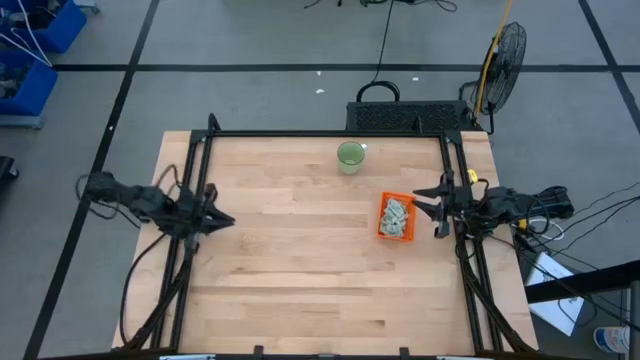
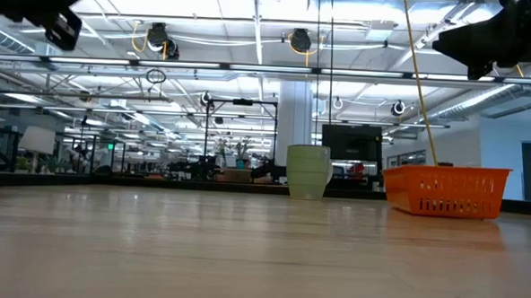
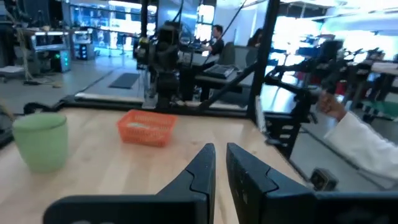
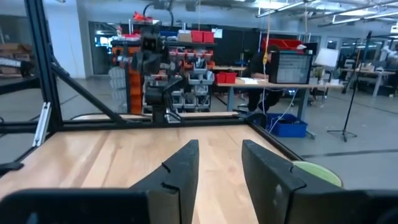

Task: Pick and place Stevia / Truvia into bins
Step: Return to Home Position

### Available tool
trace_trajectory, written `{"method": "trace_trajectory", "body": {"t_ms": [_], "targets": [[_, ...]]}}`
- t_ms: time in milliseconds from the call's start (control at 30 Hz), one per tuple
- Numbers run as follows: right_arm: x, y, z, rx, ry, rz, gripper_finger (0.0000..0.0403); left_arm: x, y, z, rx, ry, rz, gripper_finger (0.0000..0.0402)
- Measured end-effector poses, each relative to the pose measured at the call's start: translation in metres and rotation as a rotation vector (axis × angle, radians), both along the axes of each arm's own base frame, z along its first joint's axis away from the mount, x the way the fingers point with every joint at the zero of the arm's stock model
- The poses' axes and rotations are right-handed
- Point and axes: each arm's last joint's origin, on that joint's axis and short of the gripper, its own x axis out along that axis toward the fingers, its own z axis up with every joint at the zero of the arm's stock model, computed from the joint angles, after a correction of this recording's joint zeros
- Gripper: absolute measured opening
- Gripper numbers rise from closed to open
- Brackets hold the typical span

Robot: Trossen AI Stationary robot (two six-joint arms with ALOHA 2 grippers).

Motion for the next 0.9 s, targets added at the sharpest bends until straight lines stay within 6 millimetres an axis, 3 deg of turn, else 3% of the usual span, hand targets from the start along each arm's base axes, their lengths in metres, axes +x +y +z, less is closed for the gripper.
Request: {"method": "trace_trajectory", "body": {"t_ms": [200, 433, 600, 800, 900], "targets": [[-0.001, 0.0, -0.001, 0.006, 0.005, 0.004, 0.0114, 0.015, -0.005, -0.04, -0.046, 0.011, 0.013, 0.0044], [0.003, 0.002, -0.012, 0.076, 0.017, 0.058, 0.0114, 0.022, -0.004, -0.063, -0.035, -0.017, -0.003, 0.0044], [0.007, 0.003, -0.018, 0.039, -0.01, 0.056, 0.0114, 0.023, -0.002, -0.066, -0.061, 0.006, -0.001, 0.0044], [0.013, 0.004, -0.04, 0.043, 0.019, 0.059, 0.0114, 0.023, -0.001, -0.066, -0.027, 0.0, -0.007, 0.0044], [0.013, 0.004, -0.038, 0.055, -0.018, 0.06, 0.0114, 0.023, -0.001, -0.066, -0.065, 0.015, -0.007, 0.0044]]}}
